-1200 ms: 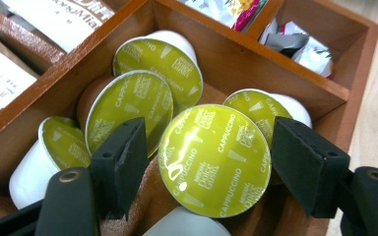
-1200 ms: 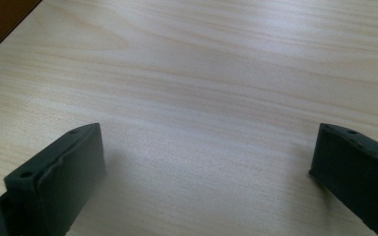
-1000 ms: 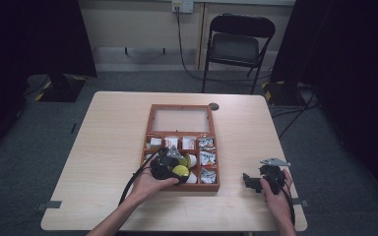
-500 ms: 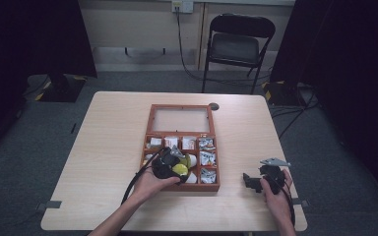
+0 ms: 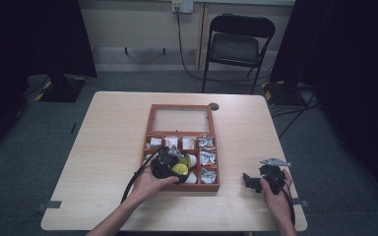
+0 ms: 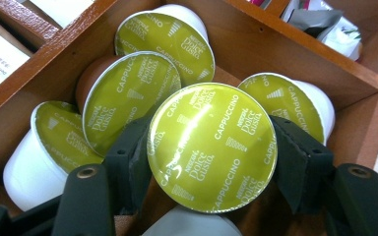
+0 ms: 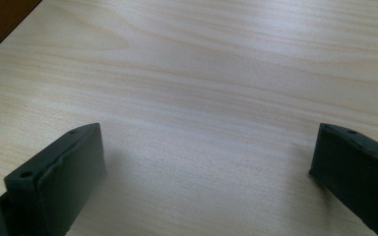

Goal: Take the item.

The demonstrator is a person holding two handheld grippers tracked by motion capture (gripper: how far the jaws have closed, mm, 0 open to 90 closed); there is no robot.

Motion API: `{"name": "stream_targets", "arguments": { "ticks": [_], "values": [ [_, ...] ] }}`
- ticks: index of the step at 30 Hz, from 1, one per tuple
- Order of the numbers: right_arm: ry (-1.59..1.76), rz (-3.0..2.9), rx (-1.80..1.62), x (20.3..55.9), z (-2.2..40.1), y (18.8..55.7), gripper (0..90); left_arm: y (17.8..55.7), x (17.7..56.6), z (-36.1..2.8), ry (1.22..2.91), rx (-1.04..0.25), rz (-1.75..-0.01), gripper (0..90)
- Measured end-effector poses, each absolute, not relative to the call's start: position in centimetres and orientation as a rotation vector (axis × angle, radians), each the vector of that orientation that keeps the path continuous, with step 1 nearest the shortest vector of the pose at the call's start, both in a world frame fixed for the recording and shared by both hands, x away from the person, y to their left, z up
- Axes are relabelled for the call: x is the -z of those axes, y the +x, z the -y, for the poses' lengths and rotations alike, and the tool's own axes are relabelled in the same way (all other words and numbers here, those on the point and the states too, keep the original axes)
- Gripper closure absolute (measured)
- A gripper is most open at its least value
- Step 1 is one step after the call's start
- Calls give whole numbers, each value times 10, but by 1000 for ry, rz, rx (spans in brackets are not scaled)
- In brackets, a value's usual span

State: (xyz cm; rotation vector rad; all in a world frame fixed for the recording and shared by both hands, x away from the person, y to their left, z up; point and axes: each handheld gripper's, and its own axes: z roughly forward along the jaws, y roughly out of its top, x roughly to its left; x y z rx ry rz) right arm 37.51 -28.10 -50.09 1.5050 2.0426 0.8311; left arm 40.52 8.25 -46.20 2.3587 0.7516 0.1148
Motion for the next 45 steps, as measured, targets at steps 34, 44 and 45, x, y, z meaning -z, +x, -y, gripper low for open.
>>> {"name": "stream_targets", "arguments": {
  "ticks": [34, 44, 45],
  "values": [
    [1508, -2041, -832, 501, 281, 375, 0, 406, 444, -97, 2226, -94, -740, 377],
    [1507, -2041, -832, 501, 281, 375, 0, 400, 435, -93, 2214, -103, -702, 377],
    [1508, -2041, -831, 501, 281, 375, 0, 399, 433, -93, 2211, -108, -696, 377]
  ]
}}
